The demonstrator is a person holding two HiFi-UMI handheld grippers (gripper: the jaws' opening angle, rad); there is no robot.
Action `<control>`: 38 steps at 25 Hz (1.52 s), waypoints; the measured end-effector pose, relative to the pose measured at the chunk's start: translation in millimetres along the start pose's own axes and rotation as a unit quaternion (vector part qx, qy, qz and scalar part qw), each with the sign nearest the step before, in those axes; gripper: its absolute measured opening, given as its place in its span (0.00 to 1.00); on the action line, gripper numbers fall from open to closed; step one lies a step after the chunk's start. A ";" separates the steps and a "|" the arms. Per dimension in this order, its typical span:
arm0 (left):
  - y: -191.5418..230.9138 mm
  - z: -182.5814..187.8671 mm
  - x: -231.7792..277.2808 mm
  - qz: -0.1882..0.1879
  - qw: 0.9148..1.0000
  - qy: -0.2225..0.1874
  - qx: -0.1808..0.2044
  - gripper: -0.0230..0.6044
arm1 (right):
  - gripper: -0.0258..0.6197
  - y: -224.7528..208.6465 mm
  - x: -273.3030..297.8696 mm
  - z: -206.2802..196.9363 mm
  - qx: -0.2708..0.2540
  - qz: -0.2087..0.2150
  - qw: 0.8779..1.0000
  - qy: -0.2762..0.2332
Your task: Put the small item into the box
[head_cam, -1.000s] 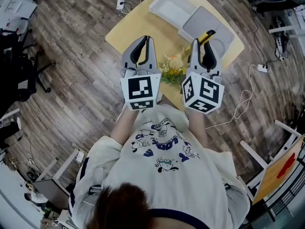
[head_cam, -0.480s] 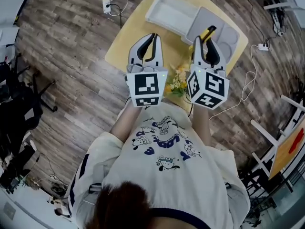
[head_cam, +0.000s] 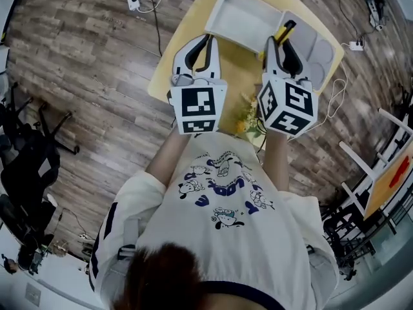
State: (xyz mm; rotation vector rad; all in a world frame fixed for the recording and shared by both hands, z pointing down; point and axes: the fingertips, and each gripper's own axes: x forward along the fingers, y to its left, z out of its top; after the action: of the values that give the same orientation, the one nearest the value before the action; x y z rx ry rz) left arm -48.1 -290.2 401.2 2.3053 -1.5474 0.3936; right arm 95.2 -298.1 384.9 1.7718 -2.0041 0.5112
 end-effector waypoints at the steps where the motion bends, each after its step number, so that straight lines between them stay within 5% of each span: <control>1: 4.1 -1.7 3.6 -0.001 1.000 0.004 -0.002 0.08 | 0.24 2.7 6.8 -0.1 0.000 0.001 1.000 0.007; 14: 34.4 -26.6 41.9 -0.005 0.999 0.044 -0.030 0.08 | 0.24 13.2 90.2 -34.4 -0.052 0.003 0.993 0.103; 38: 43.9 -54.7 70.4 -0.013 0.995 0.085 -0.053 0.08 | 0.24 9.0 169.7 -120.5 -0.090 0.016 0.946 0.311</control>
State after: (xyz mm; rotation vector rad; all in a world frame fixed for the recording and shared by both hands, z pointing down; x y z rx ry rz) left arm -65.1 -341.3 484.7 2.1495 -1.4186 0.4762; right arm 76.5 -375.8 577.4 1.2579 -1.5735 0.7580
